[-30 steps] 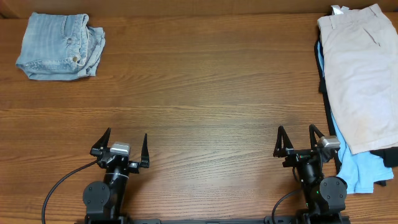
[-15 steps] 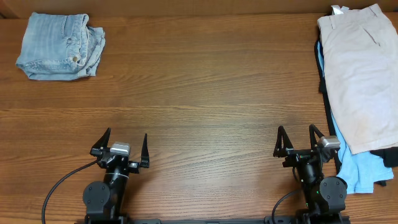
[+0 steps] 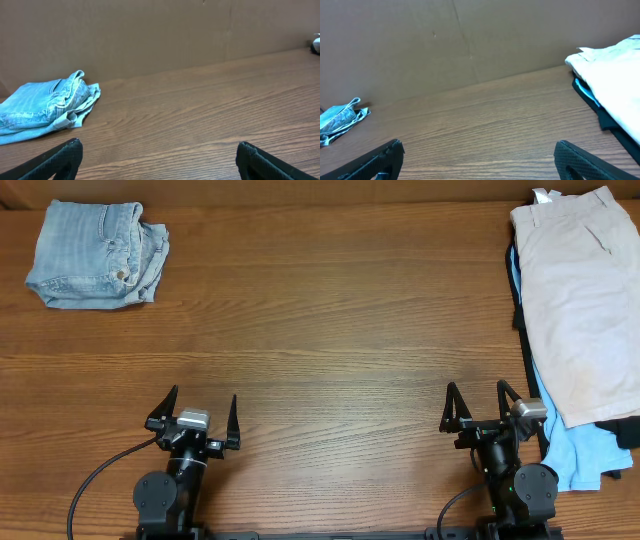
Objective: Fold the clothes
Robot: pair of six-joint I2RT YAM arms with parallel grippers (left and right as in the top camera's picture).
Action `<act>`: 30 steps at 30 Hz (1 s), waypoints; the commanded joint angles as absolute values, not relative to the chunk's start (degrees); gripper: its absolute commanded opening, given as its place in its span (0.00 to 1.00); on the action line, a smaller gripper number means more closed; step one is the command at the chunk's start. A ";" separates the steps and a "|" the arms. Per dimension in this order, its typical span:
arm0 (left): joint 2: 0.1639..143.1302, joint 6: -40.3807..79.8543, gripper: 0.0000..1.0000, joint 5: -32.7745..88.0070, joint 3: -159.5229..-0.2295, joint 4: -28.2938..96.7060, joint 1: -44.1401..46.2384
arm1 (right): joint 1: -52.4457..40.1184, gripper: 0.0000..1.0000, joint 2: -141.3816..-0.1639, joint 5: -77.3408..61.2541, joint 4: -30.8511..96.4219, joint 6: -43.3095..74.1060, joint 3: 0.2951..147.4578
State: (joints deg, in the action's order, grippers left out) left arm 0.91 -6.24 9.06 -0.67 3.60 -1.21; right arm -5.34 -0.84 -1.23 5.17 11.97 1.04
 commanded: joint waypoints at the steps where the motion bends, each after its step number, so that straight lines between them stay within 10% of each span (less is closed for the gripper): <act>1: 0.27 -7.09 1.00 9.54 -0.27 3.42 -1.32 | -5.63 1.00 -0.14 -0.97 4.71 11.99 0.47; 30: 1.50 -4.69 1.00 4.12 -16.10 0.67 -1.37 | -5.61 1.00 -0.60 -1.04 -7.66 5.26 17.96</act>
State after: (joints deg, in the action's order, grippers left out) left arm 0.93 -5.93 4.84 -11.00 0.21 -1.21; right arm -5.34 -0.80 -1.23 -9.39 8.69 13.37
